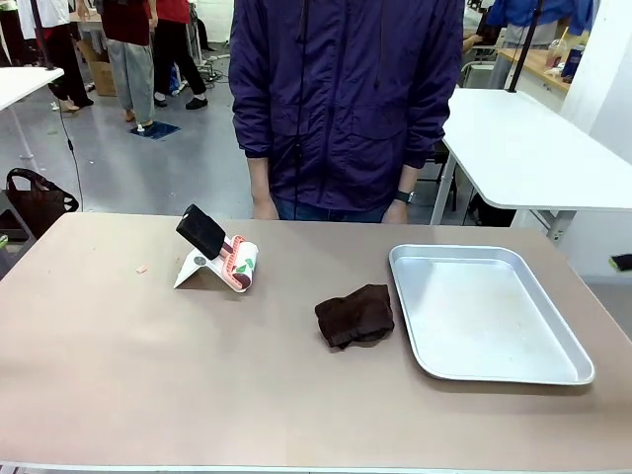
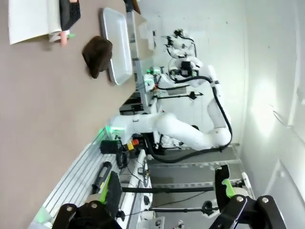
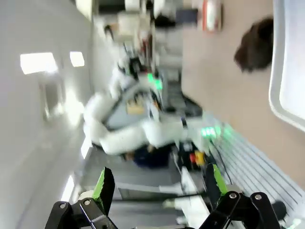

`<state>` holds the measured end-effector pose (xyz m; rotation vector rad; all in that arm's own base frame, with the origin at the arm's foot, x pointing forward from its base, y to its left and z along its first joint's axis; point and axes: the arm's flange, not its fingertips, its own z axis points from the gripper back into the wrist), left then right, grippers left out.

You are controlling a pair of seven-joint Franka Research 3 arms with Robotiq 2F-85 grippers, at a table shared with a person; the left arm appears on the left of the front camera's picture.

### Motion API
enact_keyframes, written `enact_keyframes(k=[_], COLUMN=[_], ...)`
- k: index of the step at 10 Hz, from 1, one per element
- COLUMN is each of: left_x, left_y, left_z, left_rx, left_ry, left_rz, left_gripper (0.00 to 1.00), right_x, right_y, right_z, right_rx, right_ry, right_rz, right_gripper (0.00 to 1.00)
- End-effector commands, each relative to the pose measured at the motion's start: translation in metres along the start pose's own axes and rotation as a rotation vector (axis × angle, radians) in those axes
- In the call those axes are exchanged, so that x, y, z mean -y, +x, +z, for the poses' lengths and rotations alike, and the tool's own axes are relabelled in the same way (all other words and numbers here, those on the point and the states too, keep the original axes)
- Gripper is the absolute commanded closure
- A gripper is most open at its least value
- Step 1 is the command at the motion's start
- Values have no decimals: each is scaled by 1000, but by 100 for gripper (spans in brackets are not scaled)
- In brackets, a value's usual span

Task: Clean the surface of the table.
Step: Return the Lint Roller and towel to their original positions.

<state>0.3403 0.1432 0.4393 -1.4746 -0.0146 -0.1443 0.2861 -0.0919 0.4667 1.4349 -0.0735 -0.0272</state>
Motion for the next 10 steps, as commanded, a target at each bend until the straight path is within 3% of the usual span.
enact_keyframes(k=[1, 10], left_x=[10, 10], left_y=[-6, -6], left_z=[-5, -5], left_rx=[26, 26], left_ry=[48, 48], left_rz=[-10, -10], left_gripper=[0, 0], right_x=[-8, -8], right_y=[-2, -2], right_z=[-12, -12], right_rx=[-130, -130], right_ry=[-44, -44], right_rz=[43, 43], right_gripper=[0, 0])
